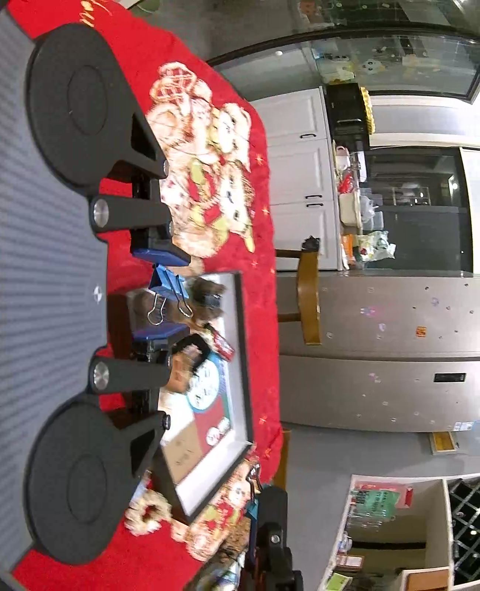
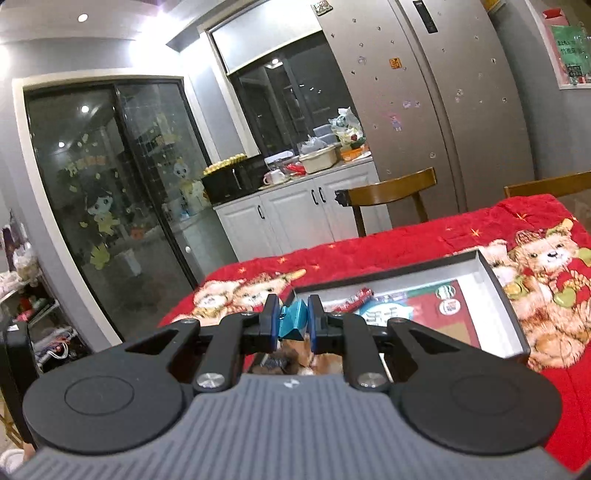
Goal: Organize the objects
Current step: 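Lift both blue binder clips and carry them over the black box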
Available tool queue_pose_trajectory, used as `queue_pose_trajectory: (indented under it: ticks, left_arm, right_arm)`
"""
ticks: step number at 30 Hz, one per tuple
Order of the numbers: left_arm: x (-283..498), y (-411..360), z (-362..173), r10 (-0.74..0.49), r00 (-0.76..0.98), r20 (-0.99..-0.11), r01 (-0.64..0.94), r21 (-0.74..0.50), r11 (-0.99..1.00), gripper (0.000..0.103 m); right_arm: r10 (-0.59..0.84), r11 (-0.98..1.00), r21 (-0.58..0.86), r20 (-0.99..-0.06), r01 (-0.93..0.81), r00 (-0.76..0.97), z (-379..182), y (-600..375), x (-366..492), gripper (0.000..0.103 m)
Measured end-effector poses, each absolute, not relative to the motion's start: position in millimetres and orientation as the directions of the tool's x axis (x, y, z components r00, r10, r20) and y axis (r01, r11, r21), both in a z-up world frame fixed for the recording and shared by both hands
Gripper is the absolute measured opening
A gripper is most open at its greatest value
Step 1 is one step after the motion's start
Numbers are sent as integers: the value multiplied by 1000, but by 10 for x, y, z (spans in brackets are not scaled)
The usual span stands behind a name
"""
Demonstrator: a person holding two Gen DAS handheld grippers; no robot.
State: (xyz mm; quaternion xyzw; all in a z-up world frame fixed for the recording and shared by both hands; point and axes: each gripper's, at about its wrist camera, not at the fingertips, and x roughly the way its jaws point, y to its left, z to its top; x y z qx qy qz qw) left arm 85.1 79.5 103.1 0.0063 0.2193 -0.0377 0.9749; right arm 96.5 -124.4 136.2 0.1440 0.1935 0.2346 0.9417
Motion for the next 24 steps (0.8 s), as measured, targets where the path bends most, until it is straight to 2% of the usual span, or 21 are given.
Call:
queue_pose_trajectory:
  ticks: [13,19,24]
  left_arm:
    - [1487,284,1702,-131,938,-321,110,-82,991,39]
    - [1955,4,1876,-151,940,-305,119,-123,985,39]
    - [2401,-197,1879,-168,931,-325,124,-151,981,39]
  right_arm:
    - [449,859,391,-264,-331,854,1693,-1604,1592,18]
    - [426,861,407,-252,-304,869,1724,-1808,1937,18]
    - [409,856,439,-251,-273,877,1636,-1975,2235,18]
